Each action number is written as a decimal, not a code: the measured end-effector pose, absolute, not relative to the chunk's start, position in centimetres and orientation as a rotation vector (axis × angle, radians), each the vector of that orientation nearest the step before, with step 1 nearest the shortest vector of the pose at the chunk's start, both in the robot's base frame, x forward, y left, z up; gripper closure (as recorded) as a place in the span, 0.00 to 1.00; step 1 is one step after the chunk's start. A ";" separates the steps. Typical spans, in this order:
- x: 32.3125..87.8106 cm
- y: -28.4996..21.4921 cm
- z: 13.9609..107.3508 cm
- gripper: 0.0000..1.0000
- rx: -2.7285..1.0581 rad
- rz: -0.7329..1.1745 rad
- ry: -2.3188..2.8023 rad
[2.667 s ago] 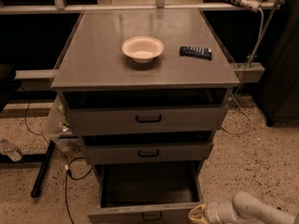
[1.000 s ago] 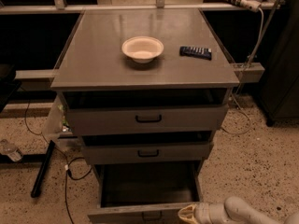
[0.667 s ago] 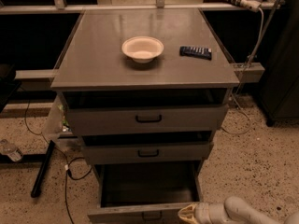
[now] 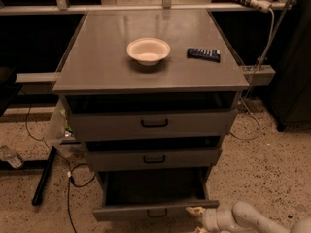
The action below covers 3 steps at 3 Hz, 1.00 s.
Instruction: Close bottom drawer
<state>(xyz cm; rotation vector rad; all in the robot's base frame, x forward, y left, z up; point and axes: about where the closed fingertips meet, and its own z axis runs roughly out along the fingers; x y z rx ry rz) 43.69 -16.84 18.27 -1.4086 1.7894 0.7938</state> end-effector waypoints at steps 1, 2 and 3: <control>46.7 -15.0 19.1 0.00 -1.456 0.783 1.696; 49.8 -13.0 19.8 0.18 -1.520 0.760 1.611; 50.1 -13.0 19.8 0.16 -1.524 0.757 1.608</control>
Offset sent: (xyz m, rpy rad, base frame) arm 0.1026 0.0585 0.0243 0.0171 -0.2130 0.1822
